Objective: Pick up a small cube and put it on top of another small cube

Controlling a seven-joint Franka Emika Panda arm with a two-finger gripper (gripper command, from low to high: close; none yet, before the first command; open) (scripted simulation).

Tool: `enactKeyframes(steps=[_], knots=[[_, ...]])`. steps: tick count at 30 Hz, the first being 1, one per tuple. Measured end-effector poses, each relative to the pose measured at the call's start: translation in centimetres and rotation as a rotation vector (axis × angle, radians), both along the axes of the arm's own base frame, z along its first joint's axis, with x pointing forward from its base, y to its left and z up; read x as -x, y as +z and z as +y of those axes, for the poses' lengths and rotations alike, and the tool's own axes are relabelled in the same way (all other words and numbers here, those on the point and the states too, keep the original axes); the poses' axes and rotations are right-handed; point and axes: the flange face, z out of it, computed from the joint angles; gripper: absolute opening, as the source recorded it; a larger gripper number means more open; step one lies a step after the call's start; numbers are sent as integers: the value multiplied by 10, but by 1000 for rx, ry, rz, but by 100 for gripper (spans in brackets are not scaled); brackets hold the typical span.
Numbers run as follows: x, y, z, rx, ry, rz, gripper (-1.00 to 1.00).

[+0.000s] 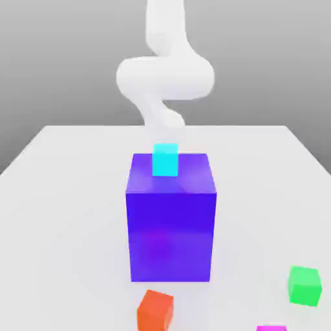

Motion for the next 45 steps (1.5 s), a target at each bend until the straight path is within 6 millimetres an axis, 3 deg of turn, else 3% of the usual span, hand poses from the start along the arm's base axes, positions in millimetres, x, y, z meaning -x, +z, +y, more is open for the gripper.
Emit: enactKeyframes(steps=[9,17,25,32,36,37,43,45], knots=[[-100,-115,42,50,-26,215,0],[-155,-238,81,64,-19,394,0],[-175,-370,121,42,1,571,0],[-164,-482,159,-8,23,720,0],[-162,-546,164,-17,24,738,0],[-162,-554,164,-16,25,738,-100],[-161,-558,164,-17,25,738,-100],[-162,-542,164,-18,25,738,-100]])
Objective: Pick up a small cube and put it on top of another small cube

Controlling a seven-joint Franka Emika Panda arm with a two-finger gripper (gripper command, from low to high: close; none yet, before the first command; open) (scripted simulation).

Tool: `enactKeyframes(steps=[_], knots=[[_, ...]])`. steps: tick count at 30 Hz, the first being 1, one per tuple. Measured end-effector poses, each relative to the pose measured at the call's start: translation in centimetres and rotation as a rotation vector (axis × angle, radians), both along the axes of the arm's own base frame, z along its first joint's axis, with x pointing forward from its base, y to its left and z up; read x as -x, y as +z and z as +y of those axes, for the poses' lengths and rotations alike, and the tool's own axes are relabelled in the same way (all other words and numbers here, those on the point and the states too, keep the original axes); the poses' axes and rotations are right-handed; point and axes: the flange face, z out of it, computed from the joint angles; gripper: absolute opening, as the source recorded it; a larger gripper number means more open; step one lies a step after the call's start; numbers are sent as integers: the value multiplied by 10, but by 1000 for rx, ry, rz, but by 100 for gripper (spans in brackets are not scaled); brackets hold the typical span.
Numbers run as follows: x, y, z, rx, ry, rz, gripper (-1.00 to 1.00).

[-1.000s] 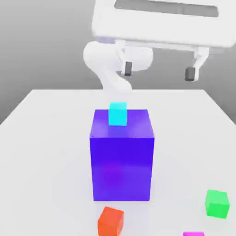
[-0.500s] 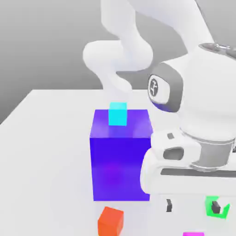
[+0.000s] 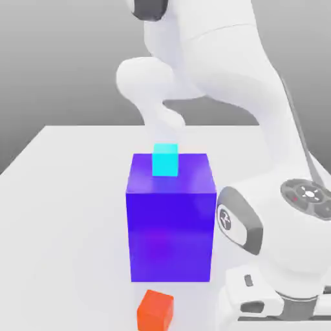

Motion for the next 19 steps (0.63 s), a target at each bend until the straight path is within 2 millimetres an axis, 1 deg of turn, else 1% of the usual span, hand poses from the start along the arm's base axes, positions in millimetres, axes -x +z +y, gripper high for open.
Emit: enactKeyframes(steps=[2,3,4,6,10,11,12,15,16,19], knots=[[0,28,0,0,0,0,-100],[4,41,4,-2,7,1,-100],[14,52,15,-5,23,1,-100],[40,69,40,-10,64,2,-100],[104,94,84,-7,154,2,-100],[116,94,91,-4,170,1,-100],[122,88,94,-1,177,0,-100],[127,53,97,0,184,-1,-100],[128,42,97,1,186,0,100],[128,42,97,1,186,0,100]])
